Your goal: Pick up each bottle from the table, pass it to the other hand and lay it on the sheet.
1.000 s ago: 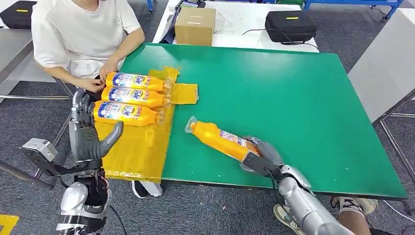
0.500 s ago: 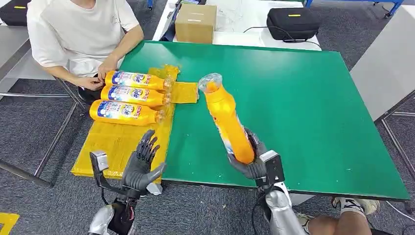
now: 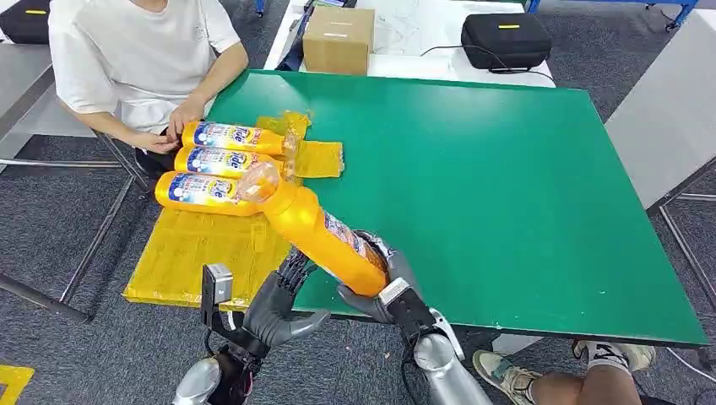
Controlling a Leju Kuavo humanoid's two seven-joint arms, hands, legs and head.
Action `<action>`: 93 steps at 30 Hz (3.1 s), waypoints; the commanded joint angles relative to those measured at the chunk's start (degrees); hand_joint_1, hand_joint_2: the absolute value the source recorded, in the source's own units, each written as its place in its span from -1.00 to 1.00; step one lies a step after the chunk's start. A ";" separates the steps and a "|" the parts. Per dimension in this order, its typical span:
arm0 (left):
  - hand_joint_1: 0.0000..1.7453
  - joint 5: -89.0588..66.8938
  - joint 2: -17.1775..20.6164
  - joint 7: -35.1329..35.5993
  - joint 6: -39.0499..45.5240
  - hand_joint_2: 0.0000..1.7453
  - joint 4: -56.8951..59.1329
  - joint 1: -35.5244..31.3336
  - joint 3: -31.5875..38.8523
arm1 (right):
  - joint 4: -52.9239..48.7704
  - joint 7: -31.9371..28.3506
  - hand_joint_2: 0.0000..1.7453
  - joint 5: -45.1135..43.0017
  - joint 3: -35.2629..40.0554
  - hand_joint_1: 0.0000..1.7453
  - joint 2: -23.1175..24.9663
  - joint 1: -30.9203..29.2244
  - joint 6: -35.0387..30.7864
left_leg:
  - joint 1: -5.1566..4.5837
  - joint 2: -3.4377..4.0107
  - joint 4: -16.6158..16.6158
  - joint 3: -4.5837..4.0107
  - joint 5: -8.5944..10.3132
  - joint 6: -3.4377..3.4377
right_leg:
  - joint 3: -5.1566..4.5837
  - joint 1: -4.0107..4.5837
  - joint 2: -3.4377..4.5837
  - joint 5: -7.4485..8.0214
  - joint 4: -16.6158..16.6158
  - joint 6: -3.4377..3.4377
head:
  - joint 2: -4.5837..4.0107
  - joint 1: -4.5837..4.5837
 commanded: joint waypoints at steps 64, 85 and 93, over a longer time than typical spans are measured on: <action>1.00 -33.41 5.11 -8.67 22.37 1.00 1.97 -11.28 14.13 | 7.26 -0.09 -1.00 -4.07 6.35 -1.00 -0.04 4.48 -7.66 | 0.04 -0.03 -0.10 0.23 -0.08 -0.09 | 0.17 0.04 -0.01 -0.10 -0.07 -0.10 | 0.00 -0.02; 1.00 -72.48 12.53 -2.51 33.66 1.00 40.20 -25.83 18.01 | -3.97 -0.09 1.00 -7.51 7.26 -1.00 -0.93 6.74 -7.92 | 0.08 0.02 -0.03 0.26 -0.11 -0.11 | 0.22 0.07 -0.04 -0.17 0.02 -0.12 | 0.00 0.00; 1.00 -79.71 12.84 1.19 31.38 1.00 43.40 -23.60 18.93 | -8.39 -0.09 1.00 -8.44 1.16 -1.00 2.55 9.41 -13.31 | 0.09 0.20 -0.07 0.42 -0.20 -0.19 | 0.28 0.07 0.18 -0.15 0.01 -0.19 | 0.00 -0.02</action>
